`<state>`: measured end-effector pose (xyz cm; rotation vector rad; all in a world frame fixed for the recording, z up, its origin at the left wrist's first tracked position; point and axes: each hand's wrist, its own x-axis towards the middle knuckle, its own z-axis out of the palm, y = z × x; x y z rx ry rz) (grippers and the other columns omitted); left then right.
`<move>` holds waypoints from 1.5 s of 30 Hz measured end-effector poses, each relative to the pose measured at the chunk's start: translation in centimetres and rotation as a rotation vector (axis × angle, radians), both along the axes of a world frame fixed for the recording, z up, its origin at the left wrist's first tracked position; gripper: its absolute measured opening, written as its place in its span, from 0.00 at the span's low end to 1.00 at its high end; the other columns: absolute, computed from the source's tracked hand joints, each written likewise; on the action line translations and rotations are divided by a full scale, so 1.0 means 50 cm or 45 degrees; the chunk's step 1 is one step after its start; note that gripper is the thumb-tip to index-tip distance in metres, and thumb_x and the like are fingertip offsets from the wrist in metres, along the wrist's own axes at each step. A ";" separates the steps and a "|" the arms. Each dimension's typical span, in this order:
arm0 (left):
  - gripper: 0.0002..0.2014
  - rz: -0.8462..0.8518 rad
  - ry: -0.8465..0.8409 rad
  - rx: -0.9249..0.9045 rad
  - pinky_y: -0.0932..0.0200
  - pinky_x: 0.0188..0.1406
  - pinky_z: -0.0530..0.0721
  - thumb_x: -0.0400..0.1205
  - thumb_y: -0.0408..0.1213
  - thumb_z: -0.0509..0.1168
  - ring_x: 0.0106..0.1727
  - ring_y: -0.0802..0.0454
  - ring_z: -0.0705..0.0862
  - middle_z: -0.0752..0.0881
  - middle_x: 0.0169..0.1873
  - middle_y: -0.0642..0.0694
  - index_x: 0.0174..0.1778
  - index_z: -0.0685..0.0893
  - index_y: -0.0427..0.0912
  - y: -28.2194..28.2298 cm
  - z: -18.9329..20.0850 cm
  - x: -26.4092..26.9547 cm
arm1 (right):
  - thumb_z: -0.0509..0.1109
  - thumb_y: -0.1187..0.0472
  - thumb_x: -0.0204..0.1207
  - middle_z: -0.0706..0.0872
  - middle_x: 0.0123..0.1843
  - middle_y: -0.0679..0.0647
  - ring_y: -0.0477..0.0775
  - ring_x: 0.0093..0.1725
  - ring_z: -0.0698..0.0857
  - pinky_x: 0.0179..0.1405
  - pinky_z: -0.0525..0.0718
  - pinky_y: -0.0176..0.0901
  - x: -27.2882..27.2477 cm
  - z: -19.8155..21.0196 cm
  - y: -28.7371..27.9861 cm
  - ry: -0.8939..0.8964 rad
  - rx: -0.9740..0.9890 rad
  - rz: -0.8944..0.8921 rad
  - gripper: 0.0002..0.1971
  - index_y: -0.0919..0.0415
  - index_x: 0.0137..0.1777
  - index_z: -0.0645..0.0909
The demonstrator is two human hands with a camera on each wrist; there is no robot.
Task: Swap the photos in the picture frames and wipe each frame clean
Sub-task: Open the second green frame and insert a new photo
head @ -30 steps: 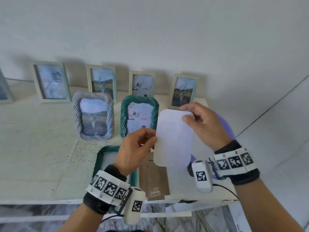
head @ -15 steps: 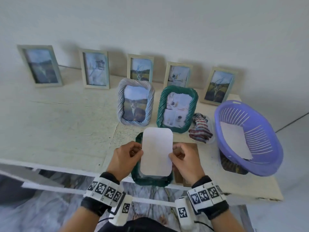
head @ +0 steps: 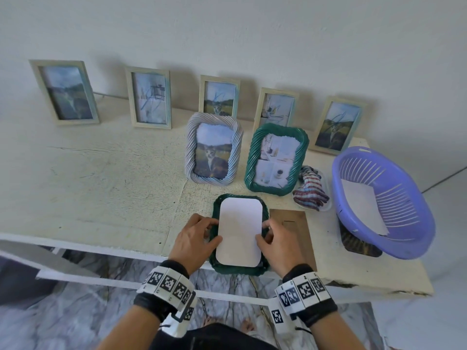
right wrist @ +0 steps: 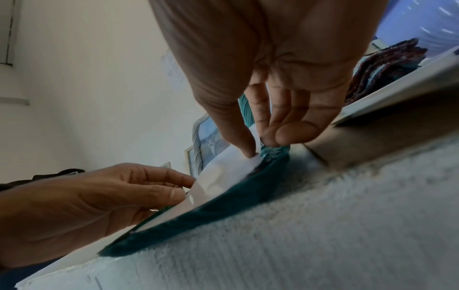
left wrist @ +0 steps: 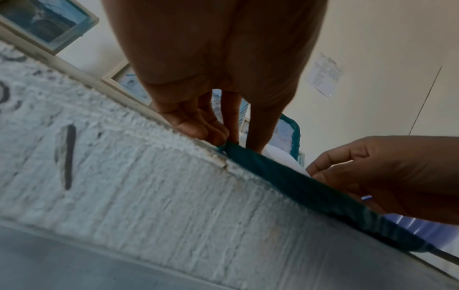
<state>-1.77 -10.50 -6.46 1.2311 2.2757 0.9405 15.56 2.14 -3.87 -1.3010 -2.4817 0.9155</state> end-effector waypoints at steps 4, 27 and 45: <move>0.20 -0.001 -0.017 0.017 0.60 0.49 0.82 0.77 0.42 0.73 0.40 0.64 0.77 0.75 0.46 0.52 0.65 0.83 0.48 -0.004 -0.009 -0.003 | 0.68 0.58 0.79 0.75 0.29 0.40 0.37 0.29 0.75 0.26 0.70 0.26 -0.006 -0.003 -0.002 -0.024 0.021 0.011 0.11 0.57 0.59 0.81; 0.18 -0.063 -0.073 0.073 0.59 0.50 0.83 0.80 0.47 0.70 0.46 0.62 0.80 0.77 0.48 0.54 0.65 0.83 0.51 -0.007 -0.029 -0.020 | 0.67 0.54 0.80 0.84 0.40 0.49 0.45 0.38 0.79 0.38 0.77 0.33 0.017 -0.001 0.009 0.005 0.148 -0.098 0.15 0.58 0.64 0.81; 0.18 -0.072 -0.052 0.065 0.57 0.48 0.84 0.81 0.46 0.69 0.43 0.65 0.79 0.76 0.48 0.53 0.67 0.82 0.51 -0.007 -0.030 -0.021 | 0.73 0.39 0.67 0.70 0.55 0.54 0.60 0.58 0.72 0.49 0.74 0.49 0.073 0.021 0.026 -0.187 0.104 -0.507 0.23 0.56 0.50 0.74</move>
